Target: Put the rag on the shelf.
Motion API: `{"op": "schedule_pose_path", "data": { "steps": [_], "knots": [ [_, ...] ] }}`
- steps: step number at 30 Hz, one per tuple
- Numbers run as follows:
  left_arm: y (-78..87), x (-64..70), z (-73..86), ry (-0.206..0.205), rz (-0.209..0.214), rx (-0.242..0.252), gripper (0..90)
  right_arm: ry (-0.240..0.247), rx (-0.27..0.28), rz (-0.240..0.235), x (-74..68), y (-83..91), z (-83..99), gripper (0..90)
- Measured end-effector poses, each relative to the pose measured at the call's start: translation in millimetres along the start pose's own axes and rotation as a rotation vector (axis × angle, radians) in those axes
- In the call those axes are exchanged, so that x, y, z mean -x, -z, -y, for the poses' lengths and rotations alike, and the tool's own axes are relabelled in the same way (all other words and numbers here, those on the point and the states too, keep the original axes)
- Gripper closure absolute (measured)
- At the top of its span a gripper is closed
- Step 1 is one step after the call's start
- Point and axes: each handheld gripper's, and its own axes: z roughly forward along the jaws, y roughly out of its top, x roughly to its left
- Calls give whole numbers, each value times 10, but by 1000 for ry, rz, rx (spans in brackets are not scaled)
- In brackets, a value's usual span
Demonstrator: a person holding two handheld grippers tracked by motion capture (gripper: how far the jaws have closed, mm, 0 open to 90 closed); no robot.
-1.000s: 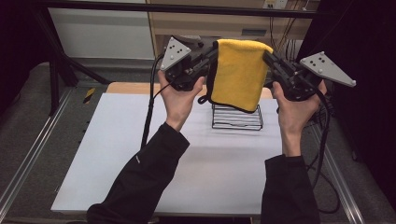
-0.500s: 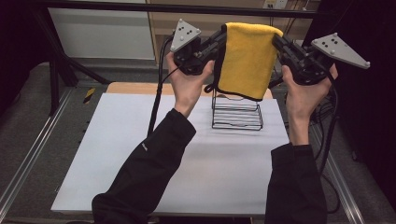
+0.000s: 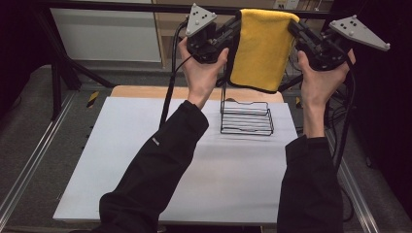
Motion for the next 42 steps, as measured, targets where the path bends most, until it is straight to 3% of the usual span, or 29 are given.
{"op": "schedule_pose_path", "data": {
  "steps": [11,15,29,42],
  "knots": [
    [-225,-97,-35,-27,-21,-19,819,-16,-7,5,162,-225,5,844],
    [-337,-156,4,-8,-15,-30,819,-17,-24,18,236,-305,36,844],
    [-578,-354,158,-23,-40,-76,819,1,-68,14,375,-573,144,844],
    [-465,-285,415,-61,10,-119,818,6,-126,-20,407,-422,349,843]
  ]
}}
